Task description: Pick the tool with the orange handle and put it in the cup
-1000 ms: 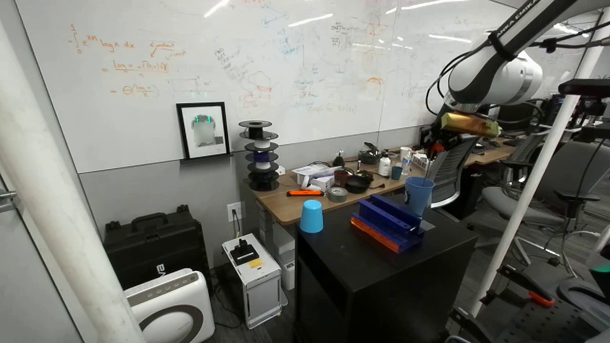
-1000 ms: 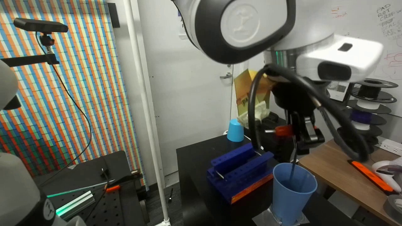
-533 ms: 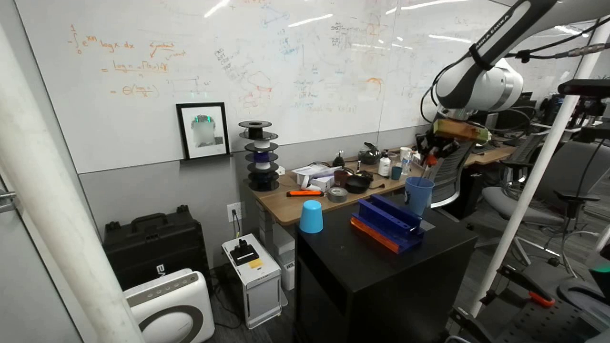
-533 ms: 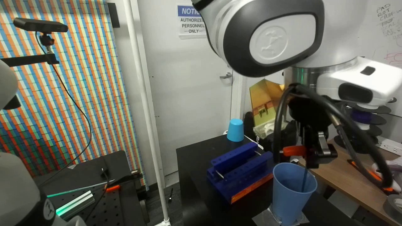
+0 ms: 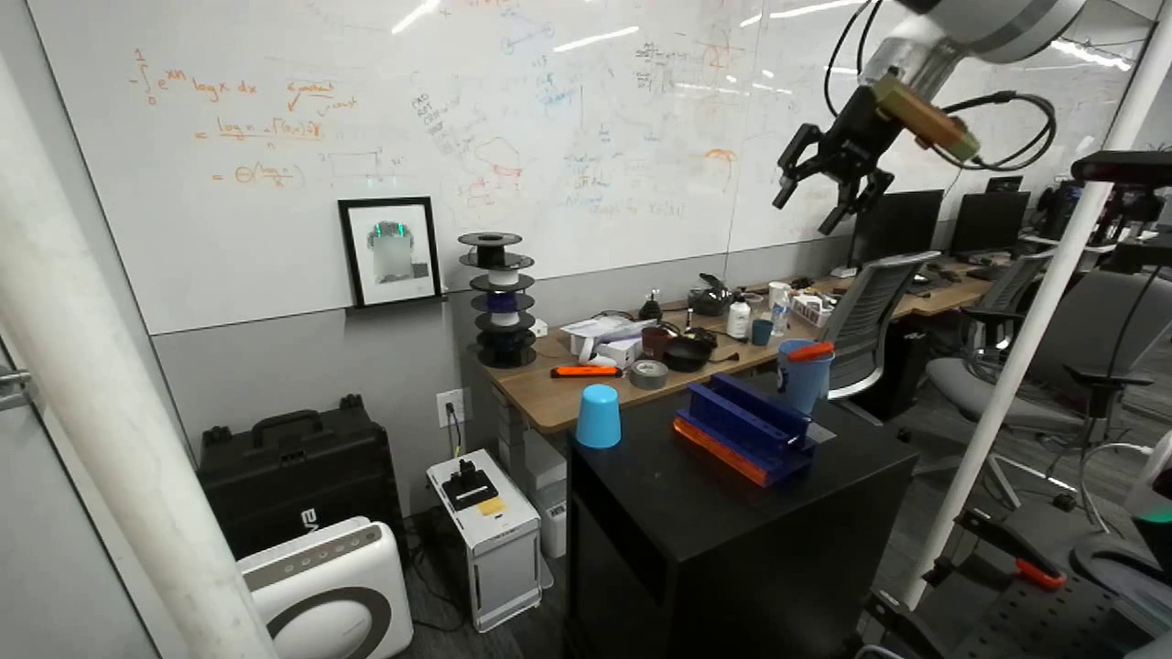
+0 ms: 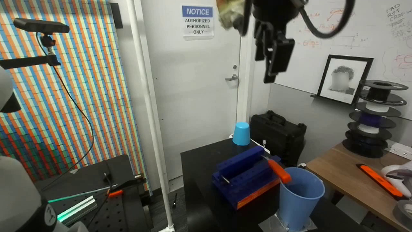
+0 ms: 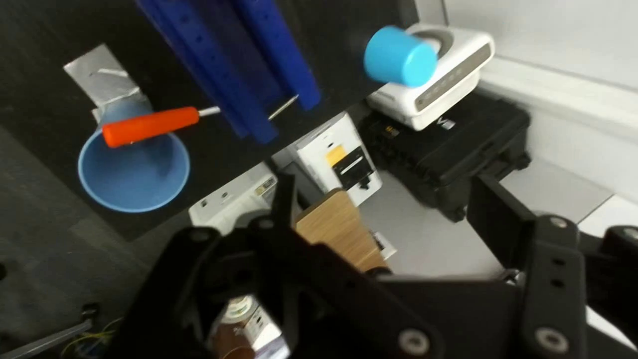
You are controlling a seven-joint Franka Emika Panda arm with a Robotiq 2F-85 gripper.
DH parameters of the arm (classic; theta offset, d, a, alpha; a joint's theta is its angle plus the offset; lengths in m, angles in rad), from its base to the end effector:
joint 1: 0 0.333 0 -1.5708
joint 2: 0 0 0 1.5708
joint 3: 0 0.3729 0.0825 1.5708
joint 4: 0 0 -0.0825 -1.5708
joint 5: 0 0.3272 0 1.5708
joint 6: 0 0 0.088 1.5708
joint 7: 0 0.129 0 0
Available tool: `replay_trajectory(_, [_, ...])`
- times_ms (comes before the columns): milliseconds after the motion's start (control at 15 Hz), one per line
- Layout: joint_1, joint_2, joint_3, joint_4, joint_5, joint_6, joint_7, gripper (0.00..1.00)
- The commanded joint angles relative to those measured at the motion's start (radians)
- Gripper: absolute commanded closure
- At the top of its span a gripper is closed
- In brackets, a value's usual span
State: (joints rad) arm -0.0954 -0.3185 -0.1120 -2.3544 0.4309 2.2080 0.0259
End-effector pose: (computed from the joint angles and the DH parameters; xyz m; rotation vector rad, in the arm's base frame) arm 0.3970 -0.0664 0.5320 -2.6706 0.6264 -0.2759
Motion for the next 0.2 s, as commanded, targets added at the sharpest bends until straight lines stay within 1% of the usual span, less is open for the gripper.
replay_trajectory(0, [0.043,-0.209,-0.058,-0.026,0.043,-0.289,-0.066,0.00])
replay_trajectory(67, [0.035,-0.246,-0.069,-0.026,0.055,-0.376,-0.092,0.00])
replay_trajectory(133, [0.017,-0.160,-0.032,-0.001,0.019,-0.283,-0.040,0.00])
